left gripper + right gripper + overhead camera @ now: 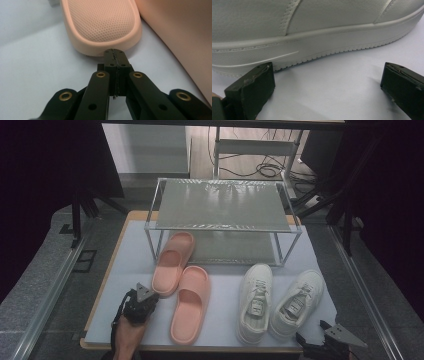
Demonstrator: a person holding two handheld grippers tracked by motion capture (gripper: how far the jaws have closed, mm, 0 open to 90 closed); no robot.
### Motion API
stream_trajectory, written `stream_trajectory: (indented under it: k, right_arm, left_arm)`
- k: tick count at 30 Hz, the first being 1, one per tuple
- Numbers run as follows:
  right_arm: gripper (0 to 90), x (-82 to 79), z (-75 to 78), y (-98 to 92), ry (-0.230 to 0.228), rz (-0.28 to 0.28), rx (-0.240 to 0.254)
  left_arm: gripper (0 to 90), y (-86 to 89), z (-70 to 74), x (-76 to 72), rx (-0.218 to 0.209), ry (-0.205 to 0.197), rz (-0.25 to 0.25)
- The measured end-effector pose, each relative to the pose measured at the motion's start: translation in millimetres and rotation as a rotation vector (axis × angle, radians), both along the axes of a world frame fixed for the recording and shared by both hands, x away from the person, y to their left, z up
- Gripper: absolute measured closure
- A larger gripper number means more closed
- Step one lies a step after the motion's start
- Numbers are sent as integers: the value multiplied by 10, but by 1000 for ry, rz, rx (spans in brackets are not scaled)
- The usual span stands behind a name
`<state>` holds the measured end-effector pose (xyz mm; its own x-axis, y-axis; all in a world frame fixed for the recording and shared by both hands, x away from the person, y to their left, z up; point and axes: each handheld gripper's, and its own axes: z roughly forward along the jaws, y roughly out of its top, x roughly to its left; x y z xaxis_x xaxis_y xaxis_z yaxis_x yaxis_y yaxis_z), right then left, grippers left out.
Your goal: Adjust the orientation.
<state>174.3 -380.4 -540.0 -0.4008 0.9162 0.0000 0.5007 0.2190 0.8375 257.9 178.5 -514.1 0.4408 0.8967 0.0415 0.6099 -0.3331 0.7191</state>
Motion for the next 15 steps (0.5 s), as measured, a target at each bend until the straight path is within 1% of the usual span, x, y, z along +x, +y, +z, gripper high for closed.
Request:
stream_trajectory:
  k: [5,7,11,15]
  right_arm:
    - [0,-1,0,1,1,0,1]
    - [0,0,0,0,0,0,0]
    - [0,0,-1,-1,-1,1,1]
    - [0,0,-1,-1,-1,1,1]
  left_arm:
    - [898,-72,23,126,-6,-14,-5]
    - [898,-82,35,148,-2,-16,-9]
    - [898,-142,72,254,2,-25,-15]
    - [898,-159,73,277,-2,-28,-17]
